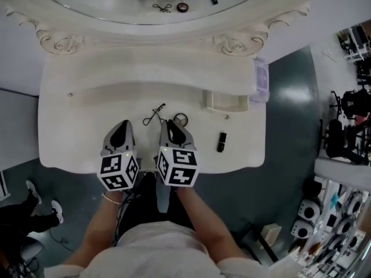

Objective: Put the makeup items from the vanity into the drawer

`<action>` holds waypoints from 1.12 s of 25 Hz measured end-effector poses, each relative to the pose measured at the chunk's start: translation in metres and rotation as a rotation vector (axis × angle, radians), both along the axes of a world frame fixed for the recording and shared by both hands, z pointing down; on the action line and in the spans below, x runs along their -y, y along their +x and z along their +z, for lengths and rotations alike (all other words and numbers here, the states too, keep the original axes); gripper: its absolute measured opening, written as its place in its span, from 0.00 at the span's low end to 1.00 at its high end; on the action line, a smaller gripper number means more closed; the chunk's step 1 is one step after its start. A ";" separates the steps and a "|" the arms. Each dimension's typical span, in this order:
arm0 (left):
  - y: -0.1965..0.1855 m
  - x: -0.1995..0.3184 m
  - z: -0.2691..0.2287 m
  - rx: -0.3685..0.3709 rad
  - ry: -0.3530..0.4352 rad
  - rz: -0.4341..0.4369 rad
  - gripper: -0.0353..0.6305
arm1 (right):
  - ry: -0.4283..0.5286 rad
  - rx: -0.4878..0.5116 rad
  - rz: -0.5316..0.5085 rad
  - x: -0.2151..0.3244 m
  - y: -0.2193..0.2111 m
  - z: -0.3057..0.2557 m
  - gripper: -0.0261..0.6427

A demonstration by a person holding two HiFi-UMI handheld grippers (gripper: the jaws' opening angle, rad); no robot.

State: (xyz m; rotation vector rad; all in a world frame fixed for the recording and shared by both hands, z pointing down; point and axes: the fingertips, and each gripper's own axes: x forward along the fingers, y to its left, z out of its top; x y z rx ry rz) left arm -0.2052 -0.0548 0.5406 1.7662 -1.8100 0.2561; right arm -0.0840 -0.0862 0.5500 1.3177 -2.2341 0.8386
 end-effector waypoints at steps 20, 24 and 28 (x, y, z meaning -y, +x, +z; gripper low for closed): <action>-0.035 0.005 0.026 -0.030 -0.022 -0.004 0.06 | -0.068 -0.117 -0.036 0.020 -0.035 0.039 0.24; -0.040 0.012 0.026 -0.029 -0.010 0.004 0.06 | -0.093 -0.143 -0.046 0.026 -0.039 0.047 0.25; -0.042 0.018 0.028 -0.036 -0.009 -0.001 0.06 | -0.115 -0.173 -0.056 0.030 -0.042 0.053 0.25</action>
